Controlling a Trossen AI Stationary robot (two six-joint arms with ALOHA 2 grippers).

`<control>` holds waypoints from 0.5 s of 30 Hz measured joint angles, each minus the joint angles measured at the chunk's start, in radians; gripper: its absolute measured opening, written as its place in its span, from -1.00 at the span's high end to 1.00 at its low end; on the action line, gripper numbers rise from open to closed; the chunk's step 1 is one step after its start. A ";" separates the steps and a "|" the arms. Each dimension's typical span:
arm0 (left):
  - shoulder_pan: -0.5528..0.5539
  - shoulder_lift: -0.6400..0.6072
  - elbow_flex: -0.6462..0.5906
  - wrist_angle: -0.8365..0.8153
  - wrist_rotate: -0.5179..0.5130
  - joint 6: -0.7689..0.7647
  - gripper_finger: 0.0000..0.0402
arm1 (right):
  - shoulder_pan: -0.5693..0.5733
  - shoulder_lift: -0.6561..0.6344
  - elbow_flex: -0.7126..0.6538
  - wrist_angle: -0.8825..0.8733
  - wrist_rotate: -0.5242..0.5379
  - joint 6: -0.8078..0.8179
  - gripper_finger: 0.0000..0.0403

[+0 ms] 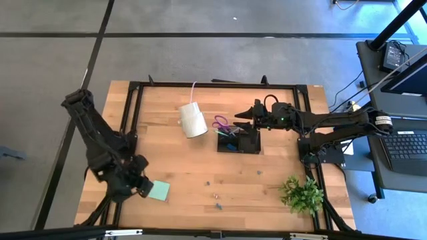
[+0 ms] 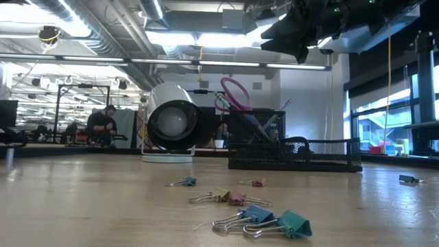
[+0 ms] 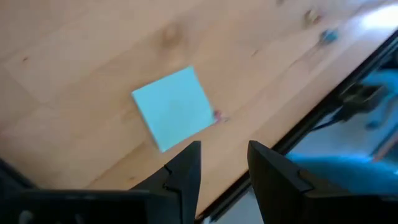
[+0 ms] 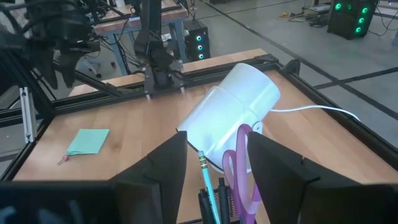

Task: Pick and place office supplies into organizer
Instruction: Put the blue sticky notes into the black desk organizer

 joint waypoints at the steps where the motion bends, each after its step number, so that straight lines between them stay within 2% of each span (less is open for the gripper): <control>1: -0.019 -0.011 -0.008 0.000 -0.014 -0.041 0.38 | 0.000 0.000 0.000 0.000 0.000 0.000 0.14; 6: -0.094 -0.044 -0.083 0.007 -0.011 -0.206 0.38 | 0.000 0.000 0.000 0.000 0.000 0.000 0.14; 12: -0.102 -0.059 -0.204 0.119 -0.027 -0.207 0.38 | 0.000 0.000 0.000 0.000 0.000 0.004 0.14; 15: -0.102 -0.058 -0.266 0.204 0.006 -0.207 0.38 | 0.000 0.000 0.000 0.000 0.000 0.004 0.14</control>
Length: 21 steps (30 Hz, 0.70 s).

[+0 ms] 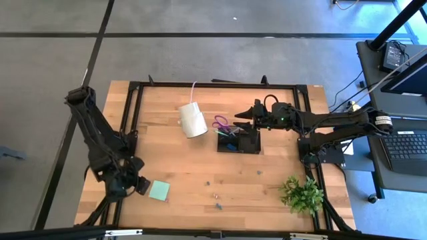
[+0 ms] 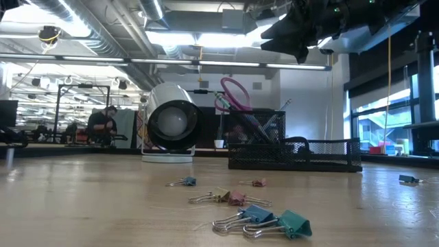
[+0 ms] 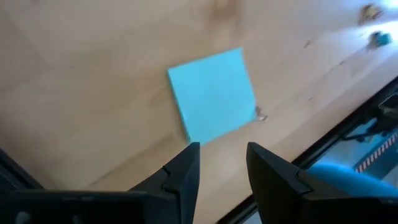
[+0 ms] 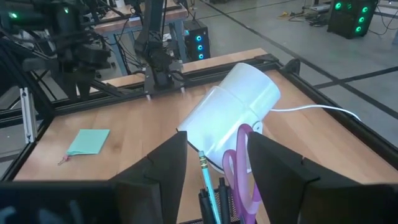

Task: Pick and place office supplies into organizer
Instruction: Put the blue sticky notes into the black desk organizer

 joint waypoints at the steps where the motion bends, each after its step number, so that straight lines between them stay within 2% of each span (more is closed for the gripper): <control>1: 0.000 0.002 -0.018 0.030 0.007 0.005 0.38 | 0.000 0.000 0.000 0.000 0.000 0.000 0.14; 5: 0.000 0.022 -0.064 0.134 -0.001 0.097 0.38 | 0.000 0.000 0.000 -0.001 0.000 -0.001 0.14; 9: 0.000 0.053 -0.066 0.232 -0.066 0.239 0.38 | 0.000 0.000 0.000 -0.002 0.000 0.003 0.14; 12: 0.002 0.073 -0.065 0.272 -0.081 0.278 0.38 | 0.000 0.000 0.000 -0.002 0.000 0.023 0.14; 17: 0.003 0.086 -0.065 0.258 -0.028 0.277 0.38 | 0.003 0.011 -0.001 0.004 -0.002 0.249 0.14; 21: -0.006 0.086 -0.065 0.261 -0.005 0.366 0.38 | 0.053 0.060 -0.001 0.074 -0.002 0.372 0.14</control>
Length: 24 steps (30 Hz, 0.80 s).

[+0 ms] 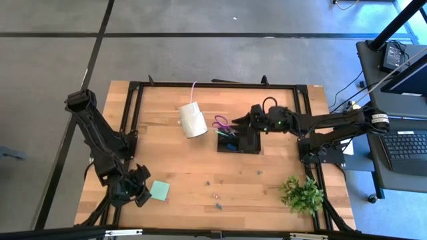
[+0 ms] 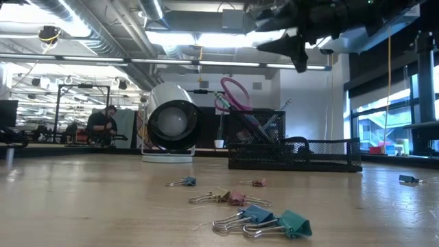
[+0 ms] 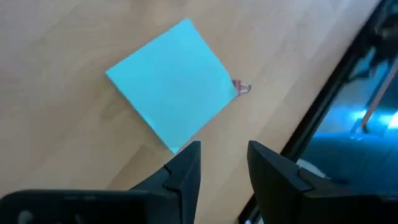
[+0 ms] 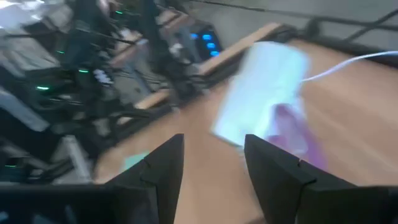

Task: Pick and place office supplies into organizer
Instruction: Put the blue sticky notes into the black desk organizer

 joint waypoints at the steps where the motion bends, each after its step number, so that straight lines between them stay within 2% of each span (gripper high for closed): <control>1: -0.007 0.000 0.000 0.005 0.001 0.037 0.38 | 0.011 0.015 0.000 0.031 0.000 0.012 0.14; 6: -0.042 0.000 0.000 0.010 0.034 0.224 0.38 | 0.025 0.071 0.000 0.126 0.014 0.003 0.14; 15: -0.072 0.001 0.000 0.063 0.050 0.661 0.38 | 0.041 0.118 0.000 0.128 0.012 0.237 0.14; 24: -0.071 0.002 0.000 0.074 0.072 0.727 0.38 | 0.060 0.134 0.000 0.129 0.012 0.334 0.14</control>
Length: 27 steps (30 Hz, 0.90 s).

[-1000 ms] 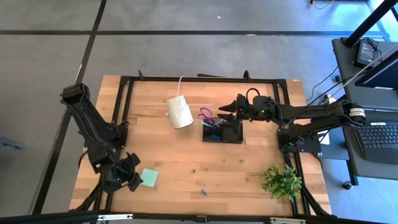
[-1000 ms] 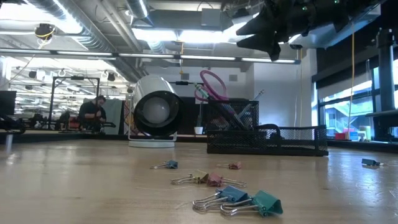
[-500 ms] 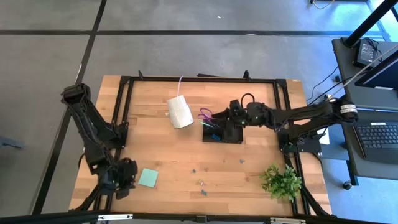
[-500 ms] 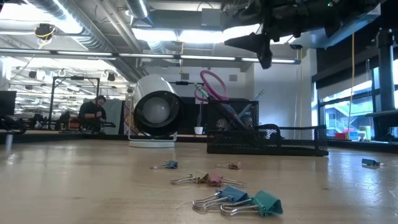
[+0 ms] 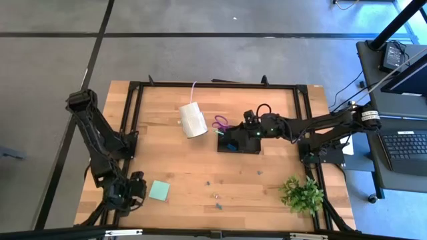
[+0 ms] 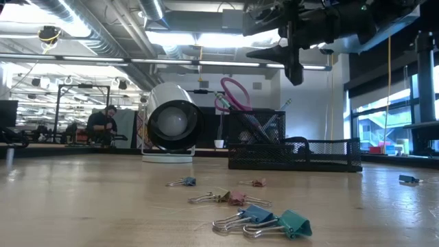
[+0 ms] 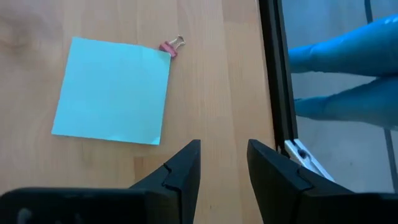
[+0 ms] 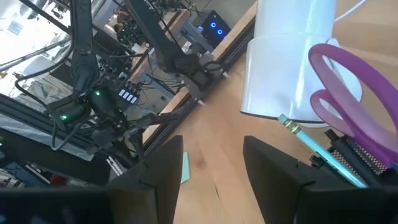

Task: Pick and place office supplies into organizer
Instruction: Put the blue sticky notes into the black desk organizer

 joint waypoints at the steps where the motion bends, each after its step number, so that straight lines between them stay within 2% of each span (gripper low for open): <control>1: 0.000 0.001 0.000 -0.001 0.004 0.000 0.38 | 0.000 0.000 0.000 0.000 0.000 0.005 0.14; 9: -0.005 0.003 0.000 0.002 0.068 0.010 0.38 | 0.000 0.000 0.000 -0.001 0.000 0.026 0.14; 15: -0.005 0.003 0.000 -0.004 0.065 0.011 0.38 | 0.000 0.000 0.000 -0.001 0.000 0.025 0.14; 23: -0.004 0.003 0.000 -0.031 0.029 0.135 0.38 | 0.000 0.000 0.000 -0.001 0.000 0.029 0.14; 27: -0.005 0.004 0.008 -0.045 0.029 0.150 0.38 | 0.000 0.000 0.000 -0.001 0.000 0.052 0.14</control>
